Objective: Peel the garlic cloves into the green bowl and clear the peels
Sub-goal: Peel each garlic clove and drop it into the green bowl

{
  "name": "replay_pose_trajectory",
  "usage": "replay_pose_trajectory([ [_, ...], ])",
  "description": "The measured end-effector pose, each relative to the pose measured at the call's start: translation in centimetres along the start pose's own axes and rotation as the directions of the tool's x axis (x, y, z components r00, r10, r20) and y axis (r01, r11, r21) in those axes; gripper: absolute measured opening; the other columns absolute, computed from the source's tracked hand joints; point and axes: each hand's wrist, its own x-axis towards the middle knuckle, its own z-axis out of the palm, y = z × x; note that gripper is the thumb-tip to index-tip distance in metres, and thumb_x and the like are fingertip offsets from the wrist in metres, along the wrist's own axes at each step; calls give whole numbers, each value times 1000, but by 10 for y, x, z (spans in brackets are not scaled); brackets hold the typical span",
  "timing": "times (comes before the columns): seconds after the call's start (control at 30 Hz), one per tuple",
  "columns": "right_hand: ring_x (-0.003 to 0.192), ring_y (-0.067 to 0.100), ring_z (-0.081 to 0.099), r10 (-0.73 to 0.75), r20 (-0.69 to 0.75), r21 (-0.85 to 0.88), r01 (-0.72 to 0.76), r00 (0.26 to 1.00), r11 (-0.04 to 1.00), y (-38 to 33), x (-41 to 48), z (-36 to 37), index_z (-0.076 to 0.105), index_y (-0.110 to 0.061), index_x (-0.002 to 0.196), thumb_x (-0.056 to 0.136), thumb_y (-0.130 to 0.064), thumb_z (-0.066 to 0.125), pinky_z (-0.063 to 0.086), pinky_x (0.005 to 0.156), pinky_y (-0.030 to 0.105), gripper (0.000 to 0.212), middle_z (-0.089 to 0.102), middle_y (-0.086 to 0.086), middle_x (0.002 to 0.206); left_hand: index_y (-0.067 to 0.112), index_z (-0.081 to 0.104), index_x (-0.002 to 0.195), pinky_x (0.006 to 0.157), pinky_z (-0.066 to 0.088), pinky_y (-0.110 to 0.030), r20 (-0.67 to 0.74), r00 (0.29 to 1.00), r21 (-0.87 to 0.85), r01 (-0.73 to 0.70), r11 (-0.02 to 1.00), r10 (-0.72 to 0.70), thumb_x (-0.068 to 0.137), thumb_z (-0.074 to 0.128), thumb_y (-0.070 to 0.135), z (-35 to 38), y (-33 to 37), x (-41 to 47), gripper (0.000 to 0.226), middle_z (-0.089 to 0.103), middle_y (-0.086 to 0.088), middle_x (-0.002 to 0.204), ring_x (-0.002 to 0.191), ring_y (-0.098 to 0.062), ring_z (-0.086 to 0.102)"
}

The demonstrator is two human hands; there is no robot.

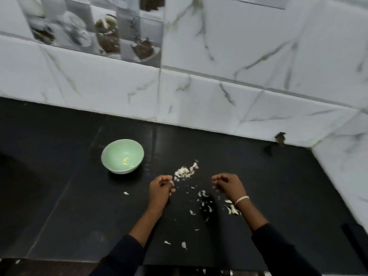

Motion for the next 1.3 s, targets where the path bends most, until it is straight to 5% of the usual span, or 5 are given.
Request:
replay_pose_trajectory([
  [0.33,82,10,67,52,-206,-330,-119,977,936,90,-46,-47,79,-20,87,86,-7,63,51,79,24,21,74,-4,89,13,70,91,60,51,-16,377,924,382,-225,896,71,88,71,4,123,-43,-30,9,71,-4,82,61,-12,66],
  [0.6,103,20,61,25,-33,-646,-40,999,762,86,-49,-32,71,-17,98,92,-29,60,47,82,30,17,61,0,111,17,70,89,61,54,-21,379,924,472,-244,847,55,88,71,6,141,-55,-34,11,72,1,80,56,-8,65],
  [0.87,83,29,61,121,-18,-682,-101,993,725,72,-42,-25,38,-19,59,91,-19,55,38,65,29,36,60,7,82,20,68,85,61,51,-18,351,934,465,-232,855,63,89,70,5,128,-47,-35,16,68,-1,73,52,-8,64],
  [1.07,60,10,64,20,-137,14,-18,990,1000,59,-52,-19,68,-12,79,87,-14,69,53,59,24,8,70,4,69,6,69,101,59,54,-24,390,921,299,-121,946,-6,96,66,9,116,-34,-38,7,71,-15,82,59,-17,68],
  [1.3,62,20,69,35,-27,574,-13,999,819,26,-43,10,71,-3,105,91,4,64,58,59,25,17,74,17,80,8,74,105,65,57,-24,386,917,195,-185,963,98,92,70,8,96,-11,-36,13,76,-13,83,71,-18,72],
])
